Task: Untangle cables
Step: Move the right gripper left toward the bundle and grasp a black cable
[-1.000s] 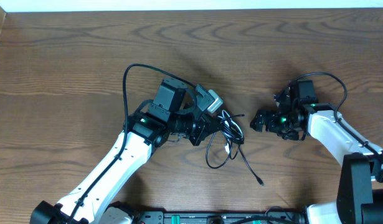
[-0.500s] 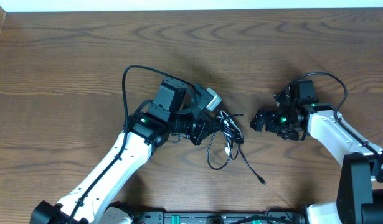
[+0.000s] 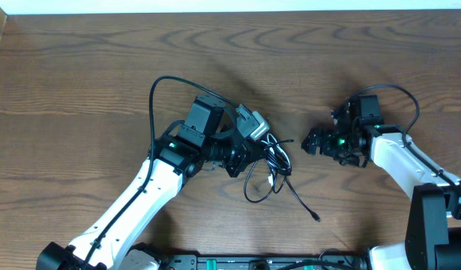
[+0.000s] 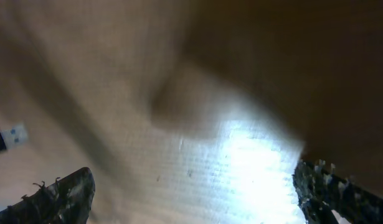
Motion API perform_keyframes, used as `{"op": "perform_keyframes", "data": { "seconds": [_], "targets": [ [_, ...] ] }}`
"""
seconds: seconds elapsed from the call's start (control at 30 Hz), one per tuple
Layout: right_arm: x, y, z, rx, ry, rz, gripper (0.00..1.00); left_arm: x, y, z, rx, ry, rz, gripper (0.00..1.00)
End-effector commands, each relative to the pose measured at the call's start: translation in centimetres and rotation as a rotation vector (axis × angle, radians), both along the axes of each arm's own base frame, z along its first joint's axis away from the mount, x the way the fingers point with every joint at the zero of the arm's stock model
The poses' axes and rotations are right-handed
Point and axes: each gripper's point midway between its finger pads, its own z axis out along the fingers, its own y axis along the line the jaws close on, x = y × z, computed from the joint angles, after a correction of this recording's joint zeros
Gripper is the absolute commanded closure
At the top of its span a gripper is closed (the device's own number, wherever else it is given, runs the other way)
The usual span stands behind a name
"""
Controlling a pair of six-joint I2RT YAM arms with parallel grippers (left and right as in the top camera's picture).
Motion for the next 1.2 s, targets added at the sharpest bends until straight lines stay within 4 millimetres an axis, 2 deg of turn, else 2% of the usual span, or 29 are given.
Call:
{"op": "perform_keyframes", "data": {
  "seconds": [0.0,0.03,0.07,0.13,0.2,0.27,0.37,0.43,0.53,0.6,0.7,0.77,0.87,0.97,1.07,1.17],
  "targets": [
    [-1.6,2.3,0.2,0.146,0.08,0.008,0.01,0.0,-0.1,0.0,0.013,-0.152,-0.121,0.93],
    [-1.3,2.8,0.7,0.181,0.051,0.043,0.02,0.0,-0.1,0.0,0.015,-0.171,-0.135,0.93],
    [-1.2,3.7,1.7,0.251,0.016,0.106,0.17,0.0,-0.1,0.0,0.019,-0.19,-0.149,0.92],
    [-1.1,5.2,4.1,0.411,-0.049,0.196,0.41,0.3,0.2,-0.3,0.047,-0.21,-0.144,0.93],
    [-0.8,5.9,7.4,0.607,-0.112,0.228,0.61,0.7,0.9,-1.1,0.1,-0.218,-0.12,0.92],
    [-0.7,5.8,9.4,0.723,-0.135,0.218,0.62,0.6,1.2,-1.5,0.122,-0.223,-0.129,0.93],
    [-0.8,5.5,11.9,0.876,-0.157,0.208,0.58,0.3,1.3,-2.1,0.135,-0.233,-0.156,0.92],
    [-0.9,5.5,12.6,0.93,-0.11,0.172,0.58,0.2,1.4,-2.6,0.145,-0.244,-0.18,0.93],
    [-1.1,6.0,12.2,0.934,0.007,0.097,0.76,0.2,1.3,-3.3,0.149,-0.226,-0.188,0.93],
    [-1.3,6.5,11.6,0.911,0.093,0.041,0.77,-0.1,0.9,-3.7,0.136,-0.208,-0.204,0.93],
    [-1.3,6.8,9.7,0.814,0.224,-0.083,0.76,0.0,0.3,-4.4,0.128,-0.194,-0.219,0.93],
    [-1.5,7.1,8.6,0.764,0.334,-0.194,0.72,0.2,0.2,-5.1,0.133,-0.182,-0.222,0.93],
    [-1.7,7.8,8.3,0.75,0.417,-0.267,0.67,0.4,0.0,-5.7,0.135,-0.175,-0.223,0.93],
    [-1.8,8.2,8.0,0.73,0.457,-0.308,0.66,0.5,-0.1,-5.5,0.127,-0.182,-0.223,0.93],
    [-1.8,8.3,7.1,0.674,0.487,-0.367,0.66,-0.3,-0.9,-4.6,0.054,-0.167,-0.261,0.92],
    [-1.9,8.7,7.1,0.672,0.514,-0.394,0.66,-0.7,-1.3,-4.1,0.017,-0.162,-0.281,0.93]
  ]
}}
